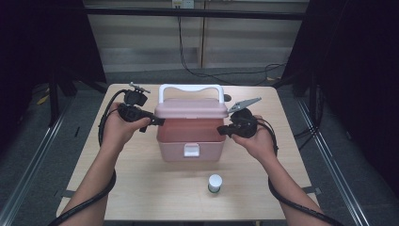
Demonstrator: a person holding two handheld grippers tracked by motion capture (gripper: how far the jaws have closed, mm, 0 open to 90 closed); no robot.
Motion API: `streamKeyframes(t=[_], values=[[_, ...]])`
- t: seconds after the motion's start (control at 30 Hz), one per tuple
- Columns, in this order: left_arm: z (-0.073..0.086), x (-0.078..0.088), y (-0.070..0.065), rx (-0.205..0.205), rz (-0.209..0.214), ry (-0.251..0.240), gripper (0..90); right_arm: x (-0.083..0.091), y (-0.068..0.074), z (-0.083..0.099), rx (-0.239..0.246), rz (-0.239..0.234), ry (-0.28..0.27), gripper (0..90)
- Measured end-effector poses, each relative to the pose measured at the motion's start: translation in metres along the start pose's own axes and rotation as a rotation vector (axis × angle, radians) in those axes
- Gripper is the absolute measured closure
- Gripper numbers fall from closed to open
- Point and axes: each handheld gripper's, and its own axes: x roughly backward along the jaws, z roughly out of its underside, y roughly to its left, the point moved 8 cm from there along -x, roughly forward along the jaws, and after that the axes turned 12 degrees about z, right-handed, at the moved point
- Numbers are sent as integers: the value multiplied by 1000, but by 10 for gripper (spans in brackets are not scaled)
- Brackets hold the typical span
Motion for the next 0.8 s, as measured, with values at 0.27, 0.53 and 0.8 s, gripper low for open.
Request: streamKeyframes(t=[0.27,0.53,0.8], values=[[-4,2,0,-5,-6,-12,443,-2,2,7,-7,-8,1,845],[-10,4,-1,-9,-12,-18,469,-2,4,7,-17,-13,-4,801],[-19,7,-1,-12,-14,-35,537,-7,10,10,-7,-32,-5,773]])
